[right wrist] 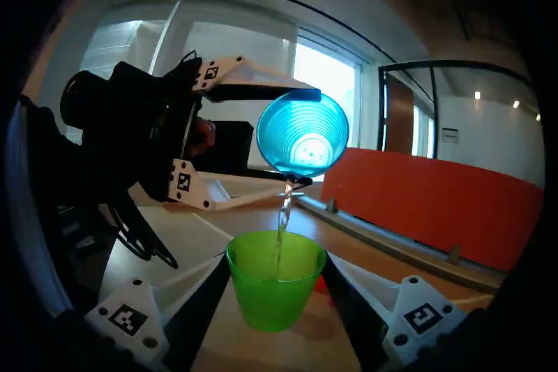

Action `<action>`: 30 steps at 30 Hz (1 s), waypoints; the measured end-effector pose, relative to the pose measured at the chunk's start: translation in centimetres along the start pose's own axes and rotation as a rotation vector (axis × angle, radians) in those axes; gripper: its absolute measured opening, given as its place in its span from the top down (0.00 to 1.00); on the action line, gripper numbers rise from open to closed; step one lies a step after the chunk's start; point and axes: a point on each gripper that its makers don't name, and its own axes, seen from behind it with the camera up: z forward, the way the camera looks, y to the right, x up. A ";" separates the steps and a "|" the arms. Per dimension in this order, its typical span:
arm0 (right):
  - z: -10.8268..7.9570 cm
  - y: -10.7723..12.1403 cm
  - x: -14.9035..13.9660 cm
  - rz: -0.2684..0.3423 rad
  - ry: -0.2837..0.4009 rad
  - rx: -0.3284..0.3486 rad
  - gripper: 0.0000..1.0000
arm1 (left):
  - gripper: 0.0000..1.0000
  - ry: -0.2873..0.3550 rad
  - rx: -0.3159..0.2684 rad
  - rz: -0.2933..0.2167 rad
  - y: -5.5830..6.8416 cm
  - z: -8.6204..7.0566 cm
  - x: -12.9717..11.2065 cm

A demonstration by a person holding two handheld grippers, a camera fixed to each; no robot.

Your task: Pour water

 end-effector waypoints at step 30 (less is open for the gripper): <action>-0.1 0.0 0.3 -0.003 0.005 -0.002 0.08 | 0.12 0.017 0.007 0.104 -0.8 0.5 0.8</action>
